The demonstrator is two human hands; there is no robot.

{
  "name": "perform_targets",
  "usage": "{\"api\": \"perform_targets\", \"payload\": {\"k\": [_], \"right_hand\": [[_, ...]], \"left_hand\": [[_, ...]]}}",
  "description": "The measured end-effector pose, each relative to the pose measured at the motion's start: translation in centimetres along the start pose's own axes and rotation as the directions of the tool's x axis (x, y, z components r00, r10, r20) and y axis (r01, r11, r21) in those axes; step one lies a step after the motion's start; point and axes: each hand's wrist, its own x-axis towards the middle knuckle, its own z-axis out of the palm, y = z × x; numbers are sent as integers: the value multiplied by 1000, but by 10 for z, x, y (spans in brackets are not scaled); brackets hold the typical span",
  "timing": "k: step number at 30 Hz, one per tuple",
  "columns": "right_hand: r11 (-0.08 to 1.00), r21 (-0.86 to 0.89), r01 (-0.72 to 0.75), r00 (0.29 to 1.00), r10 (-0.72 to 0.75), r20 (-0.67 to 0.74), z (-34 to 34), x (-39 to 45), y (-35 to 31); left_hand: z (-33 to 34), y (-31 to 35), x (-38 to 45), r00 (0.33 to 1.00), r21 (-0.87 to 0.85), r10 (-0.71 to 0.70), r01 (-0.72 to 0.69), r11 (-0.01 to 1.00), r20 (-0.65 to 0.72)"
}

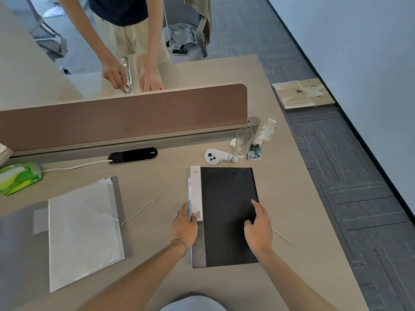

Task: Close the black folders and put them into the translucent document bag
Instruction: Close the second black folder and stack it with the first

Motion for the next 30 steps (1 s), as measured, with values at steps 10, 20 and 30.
{"api": "perform_targets", "payload": {"k": [10, 20, 30], "right_hand": [[958, -133, 253, 968, -248, 47, 33, -31, -55], [875, -132, 466, 879, -440, 185, 101, -73, -113], [774, -138, 617, 758, -539, 366, 207, -137, -172]], "left_hand": [[-58, -32, -22, 983, -45, 157, -162, 986, -100], [-140, -102, -39, 962, -30, 153, -164, 986, -224], [-226, -221, -44, 936, -106, -37, 0, 994, -349]]}}
